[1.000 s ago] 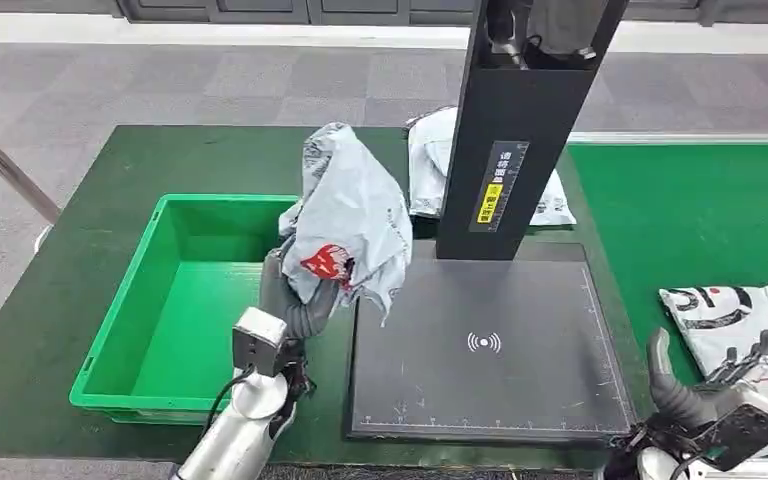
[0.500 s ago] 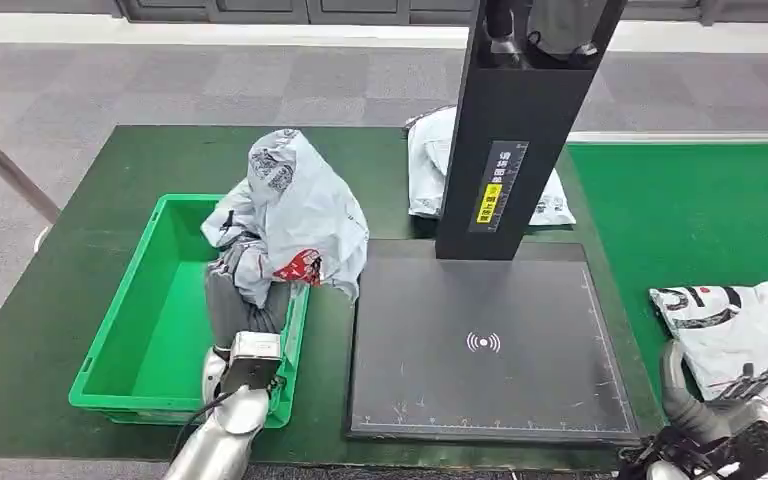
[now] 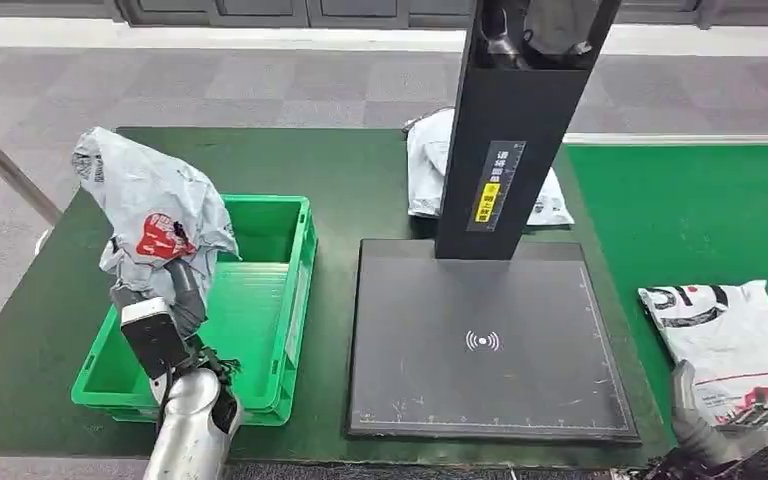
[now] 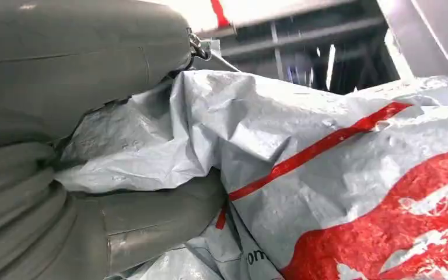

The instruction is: Moved the parcel from conveyor to table for the left to box.

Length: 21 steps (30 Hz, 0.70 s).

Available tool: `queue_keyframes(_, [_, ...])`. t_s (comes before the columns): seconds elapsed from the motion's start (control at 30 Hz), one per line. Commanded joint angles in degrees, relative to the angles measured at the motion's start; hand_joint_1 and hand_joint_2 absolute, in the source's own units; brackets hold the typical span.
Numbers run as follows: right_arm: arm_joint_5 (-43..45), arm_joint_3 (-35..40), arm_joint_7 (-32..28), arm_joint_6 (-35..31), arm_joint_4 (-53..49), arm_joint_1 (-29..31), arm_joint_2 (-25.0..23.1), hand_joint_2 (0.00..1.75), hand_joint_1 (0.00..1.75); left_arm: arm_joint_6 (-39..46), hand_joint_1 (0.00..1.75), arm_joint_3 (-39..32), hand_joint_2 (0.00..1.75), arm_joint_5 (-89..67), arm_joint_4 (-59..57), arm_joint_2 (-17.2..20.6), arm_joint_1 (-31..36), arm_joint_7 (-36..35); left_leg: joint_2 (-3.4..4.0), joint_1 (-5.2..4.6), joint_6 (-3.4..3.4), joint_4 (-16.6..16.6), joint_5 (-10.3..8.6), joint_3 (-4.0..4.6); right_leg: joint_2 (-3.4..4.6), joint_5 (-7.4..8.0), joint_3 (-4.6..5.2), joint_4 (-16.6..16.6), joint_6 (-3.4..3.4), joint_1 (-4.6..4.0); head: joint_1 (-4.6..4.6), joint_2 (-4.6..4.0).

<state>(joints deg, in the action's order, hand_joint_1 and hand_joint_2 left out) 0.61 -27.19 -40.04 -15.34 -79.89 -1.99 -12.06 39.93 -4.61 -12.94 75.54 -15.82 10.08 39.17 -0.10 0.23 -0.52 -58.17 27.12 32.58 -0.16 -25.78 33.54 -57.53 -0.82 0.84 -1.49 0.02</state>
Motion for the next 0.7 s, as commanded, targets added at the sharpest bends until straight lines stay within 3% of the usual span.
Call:
queue_keyframes(0.03, [0.10,-3.84,0.04,0.00,-0.07,0.45,-2.38,1.75,0.00,-0.87,1.75,0.44,1.75,6.98,-8.48,1.09,1.50,-3.74,-0.05,-0.01,-0.02,0.10,-0.08,-0.10,-0.07,0.04,-0.10,0.06,0.05,0.01,0.00,0.00])
queue_keyframes(0.57, [-0.17,-3.92,0.04,-0.04,0.21,0.42,-2.50,1.75,0.00,-0.52,1.75,4.20,1.75,7.89,-10.00,2.39,1.51,-5.73,-0.13,-0.05,0.00,0.15,-0.21,-0.29,-0.25,0.07,-0.37,0.09,0.05,0.05,0.00,0.00])
queue_keyframes(0.6, [-0.18,-3.92,0.04,0.01,0.23,0.40,-2.53,1.75,0.00,-0.24,1.61,4.52,1.75,7.44,-10.82,2.55,1.67,-6.02,-0.11,-0.04,0.00,0.23,-0.27,-0.23,-0.24,0.13,-0.30,0.16,0.08,0.04,0.00,0.00])
queue_keyframes(0.63, [-0.20,-3.91,0.04,0.02,0.22,0.38,-2.54,1.75,0.00,0.07,0.59,4.80,1.75,6.91,-11.41,2.68,1.91,-6.37,-0.14,-0.06,0.00,0.17,-0.22,-0.27,-0.27,0.08,-0.36,0.10,0.06,0.06,0.00,0.00])
queue_keyframes(0.67, [-0.23,-3.88,0.04,0.01,0.12,0.25,-2.57,1.75,0.00,0.07,0.02,4.02,1.75,5.52,-12.30,2.41,2.12,-7.09,-0.14,-0.04,0.00,0.23,-0.27,-0.24,-0.27,0.13,-0.34,0.17,0.08,0.03,0.00,0.00])
queue_keyframes(0.7, [-0.24,-3.88,0.04,-0.01,0.10,0.18,-2.61,1.75,0.00,0.07,0.00,1.49,1.75,4.07,-12.68,1.22,2.27,-6.56,-0.15,-0.07,0.01,0.21,-0.24,-0.29,-0.28,0.09,-0.39,0.12,0.07,0.07,0.02,0.00])
